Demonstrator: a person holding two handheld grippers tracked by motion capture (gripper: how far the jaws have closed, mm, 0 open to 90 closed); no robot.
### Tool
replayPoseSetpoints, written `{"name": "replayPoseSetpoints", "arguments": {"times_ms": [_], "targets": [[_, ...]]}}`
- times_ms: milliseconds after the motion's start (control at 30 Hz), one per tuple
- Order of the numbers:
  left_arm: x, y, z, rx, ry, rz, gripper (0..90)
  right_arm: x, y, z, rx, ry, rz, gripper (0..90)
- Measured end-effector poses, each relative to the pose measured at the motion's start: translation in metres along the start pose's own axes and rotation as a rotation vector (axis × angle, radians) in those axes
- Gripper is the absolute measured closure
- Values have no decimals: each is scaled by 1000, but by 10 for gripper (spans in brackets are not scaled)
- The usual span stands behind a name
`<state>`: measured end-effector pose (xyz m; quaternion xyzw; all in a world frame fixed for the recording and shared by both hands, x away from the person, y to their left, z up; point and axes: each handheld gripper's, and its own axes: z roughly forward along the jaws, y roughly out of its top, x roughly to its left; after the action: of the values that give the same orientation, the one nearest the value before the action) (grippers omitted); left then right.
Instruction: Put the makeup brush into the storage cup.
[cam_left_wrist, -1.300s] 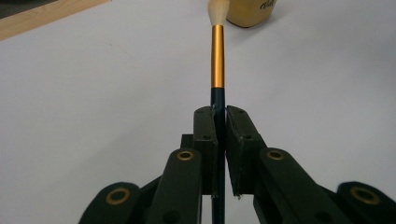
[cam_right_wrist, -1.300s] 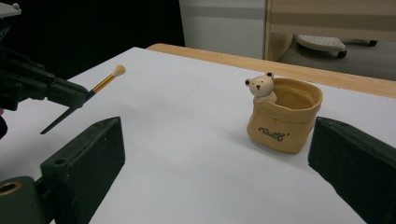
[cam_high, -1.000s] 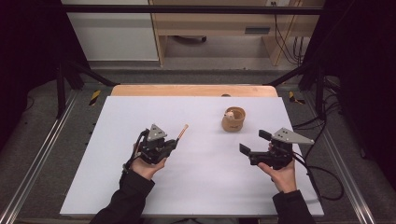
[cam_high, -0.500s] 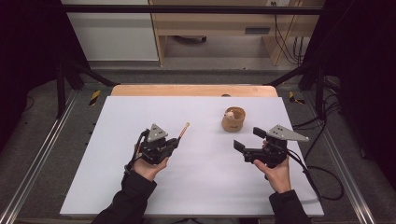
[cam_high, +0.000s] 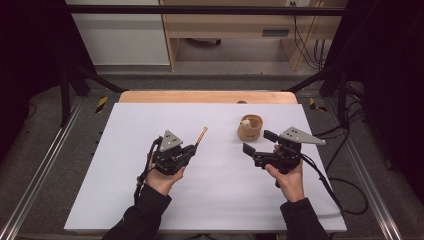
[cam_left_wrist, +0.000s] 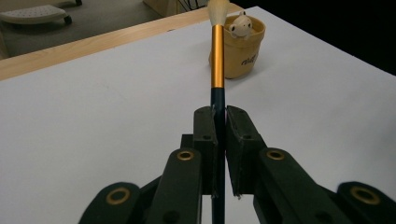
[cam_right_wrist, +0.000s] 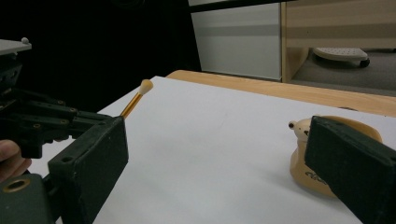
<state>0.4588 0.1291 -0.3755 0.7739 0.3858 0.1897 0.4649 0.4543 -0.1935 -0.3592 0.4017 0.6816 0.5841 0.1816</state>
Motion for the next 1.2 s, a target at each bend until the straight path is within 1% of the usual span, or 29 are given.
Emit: {"name": "replayPoseSetpoints", "arguments": {"times_ms": [67,133,200,233,333,567,733,933,1000,1133,1200], "targets": [[0,0,0,3,0,2,831,1,1,0,-2,-2,8,73],[-1,1,1,-5,-1,-10,831,0,3,1,-7,17,32,82],[-3,1,2,-14,2,-13,831,0,3,2,-7,24,45,83],[-4,1,3,-16,1,-21,831,0,3,2,-7,23,47,85],[-5,1,3,-19,-4,-24,830,0,3,2,-7,28,50,87],[-13,0,8,-28,-5,-24,831,1,1,7,-2,43,63,94],[-19,-1,12,-47,-11,-30,831,3,-3,13,7,50,66,97],[-25,-2,16,-53,-22,-28,831,5,-7,20,19,58,77,103],[-27,-2,17,-62,-25,-32,830,6,-9,23,23,64,90,110],[-30,-3,19,-68,-30,-33,831,7,-11,26,28,68,94,114],[-33,-3,20,-69,-33,-30,831,7,-13,29,33,71,103,123]]}}
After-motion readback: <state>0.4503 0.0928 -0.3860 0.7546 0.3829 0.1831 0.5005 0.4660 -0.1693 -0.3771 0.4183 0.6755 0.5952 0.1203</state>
